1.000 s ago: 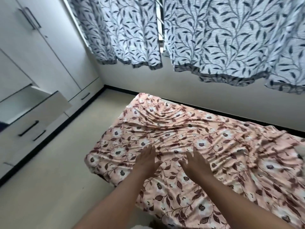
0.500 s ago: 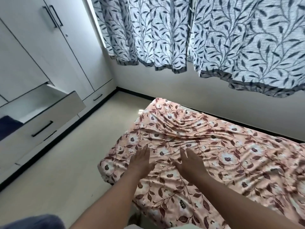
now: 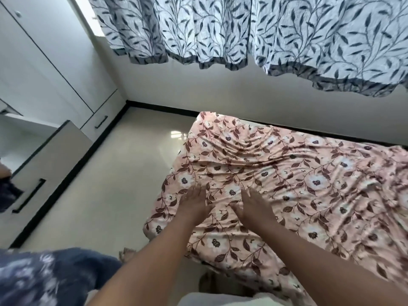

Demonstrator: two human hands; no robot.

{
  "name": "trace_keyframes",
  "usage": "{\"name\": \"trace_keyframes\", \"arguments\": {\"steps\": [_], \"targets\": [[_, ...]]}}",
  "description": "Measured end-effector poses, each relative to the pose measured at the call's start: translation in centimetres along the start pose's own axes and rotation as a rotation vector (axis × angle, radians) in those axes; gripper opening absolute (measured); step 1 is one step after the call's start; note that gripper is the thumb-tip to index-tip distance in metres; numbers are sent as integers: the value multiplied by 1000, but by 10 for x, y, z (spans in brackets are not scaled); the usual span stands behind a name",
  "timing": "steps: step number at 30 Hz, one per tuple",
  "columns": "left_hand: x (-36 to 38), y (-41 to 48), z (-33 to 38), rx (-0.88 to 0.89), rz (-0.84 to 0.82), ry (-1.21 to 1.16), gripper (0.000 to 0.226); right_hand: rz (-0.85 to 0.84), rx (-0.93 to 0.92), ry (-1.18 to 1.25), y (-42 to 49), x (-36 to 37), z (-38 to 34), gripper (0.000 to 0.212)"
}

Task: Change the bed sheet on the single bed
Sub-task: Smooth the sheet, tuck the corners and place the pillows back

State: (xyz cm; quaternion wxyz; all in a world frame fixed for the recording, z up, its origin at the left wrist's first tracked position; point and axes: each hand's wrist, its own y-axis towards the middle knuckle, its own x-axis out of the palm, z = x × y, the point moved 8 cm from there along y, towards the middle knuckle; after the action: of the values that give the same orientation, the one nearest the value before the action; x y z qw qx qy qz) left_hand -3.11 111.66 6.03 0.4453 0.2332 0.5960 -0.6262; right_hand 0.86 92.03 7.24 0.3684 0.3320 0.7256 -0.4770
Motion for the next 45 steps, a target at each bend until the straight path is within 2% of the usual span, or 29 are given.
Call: {"name": "trace_keyframes", "arguments": {"steps": [11, 22, 32, 41, 45], "targets": [[7, -9, 7, 38, -16, 56, 82, -30, 9, -12, 7, 3, 11, 79], [0, -17, -30, -59, -11, 80, 81, -79, -65, 41, 24, 15, -25, 79], [-19, -1, -74, -14, -11, 39, 81, -54, -89, 36, 44, 15, -97, 80], [-37, 40, -167, 184, -25, 192, 82, -32, 62, 55, 72, 44, -190, 80], [-46, 46, -210, 192, -52, 218, 82, -36, 101, 117, 73, 53, -231, 78]]}}
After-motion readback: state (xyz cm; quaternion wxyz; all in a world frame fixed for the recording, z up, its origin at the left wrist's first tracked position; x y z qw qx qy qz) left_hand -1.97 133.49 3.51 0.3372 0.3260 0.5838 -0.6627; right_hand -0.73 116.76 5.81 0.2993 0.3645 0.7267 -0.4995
